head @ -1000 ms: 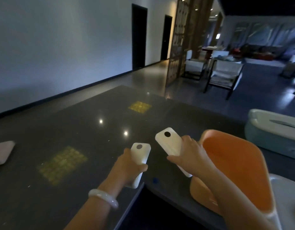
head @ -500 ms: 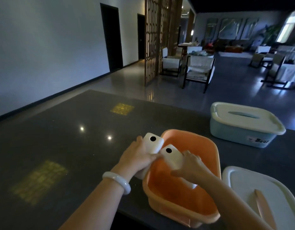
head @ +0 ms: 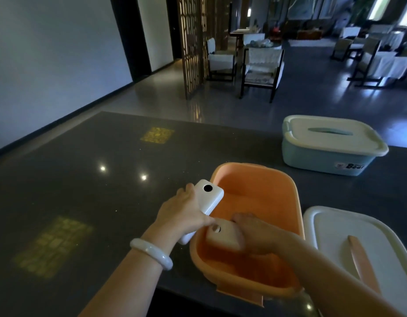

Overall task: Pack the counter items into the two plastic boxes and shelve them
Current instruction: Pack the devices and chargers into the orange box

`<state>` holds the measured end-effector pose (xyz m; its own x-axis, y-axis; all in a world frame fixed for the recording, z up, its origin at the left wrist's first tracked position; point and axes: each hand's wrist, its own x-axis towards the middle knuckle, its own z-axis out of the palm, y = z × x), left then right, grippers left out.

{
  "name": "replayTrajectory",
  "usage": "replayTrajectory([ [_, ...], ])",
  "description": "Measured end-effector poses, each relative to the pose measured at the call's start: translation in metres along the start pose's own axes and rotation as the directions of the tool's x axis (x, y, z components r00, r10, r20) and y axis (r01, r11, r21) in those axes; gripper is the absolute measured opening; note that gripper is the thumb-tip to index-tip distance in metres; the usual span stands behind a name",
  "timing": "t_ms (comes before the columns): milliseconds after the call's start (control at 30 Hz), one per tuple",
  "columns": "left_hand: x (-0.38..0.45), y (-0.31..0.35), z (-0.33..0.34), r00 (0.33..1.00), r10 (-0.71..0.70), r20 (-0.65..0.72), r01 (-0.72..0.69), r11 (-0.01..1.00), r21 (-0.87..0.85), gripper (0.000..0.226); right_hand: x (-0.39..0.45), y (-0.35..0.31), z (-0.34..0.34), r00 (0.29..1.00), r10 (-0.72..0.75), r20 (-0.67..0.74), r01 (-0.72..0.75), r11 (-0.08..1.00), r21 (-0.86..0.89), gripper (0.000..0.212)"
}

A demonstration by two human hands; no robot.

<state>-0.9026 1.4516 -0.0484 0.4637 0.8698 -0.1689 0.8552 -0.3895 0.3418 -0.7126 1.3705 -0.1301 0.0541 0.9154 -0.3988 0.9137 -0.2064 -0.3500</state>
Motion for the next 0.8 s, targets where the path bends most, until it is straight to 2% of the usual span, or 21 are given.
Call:
replayTrajectory([
  [100, 0.0, 0.0, 0.005, 0.998, 0.057, -0.028, -0.056, 0.998, 0.028, 0.073, 0.002, 0.0, 0.005, 0.996, -0.005, 0.091, 0.015, 0.994, -0.106, 0.073],
  [200, 0.004, -0.002, 0.008, 0.997, 0.065, -0.038, -0.064, 0.998, 0.024, 0.071, 0.004, 0.0, 0.012, 0.987, 0.014, 0.159, 0.017, 0.981, -0.195, 0.088],
  [333, 0.007, -0.005, 0.01, 0.997, 0.067, -0.039, -0.067, 0.998, 0.006, 0.07, 0.005, 0.003, 0.016, 0.984, 0.049, 0.173, -0.018, 0.984, -0.176, 0.098],
  [600, 0.008, -0.007, 0.014, 0.996, 0.071, -0.054, -0.072, 0.997, -0.009, 0.067, 0.008, 0.003, 0.004, 0.972, 0.059, 0.225, -0.059, 0.998, -0.008, 0.09],
  [800, 0.009, -0.007, 0.017, 0.992, 0.085, -0.088, -0.084, 0.996, 0.019, 0.072, 0.006, 0.0, 0.003, 0.938, 0.058, 0.343, -0.051, 0.998, -0.029, 0.083],
])
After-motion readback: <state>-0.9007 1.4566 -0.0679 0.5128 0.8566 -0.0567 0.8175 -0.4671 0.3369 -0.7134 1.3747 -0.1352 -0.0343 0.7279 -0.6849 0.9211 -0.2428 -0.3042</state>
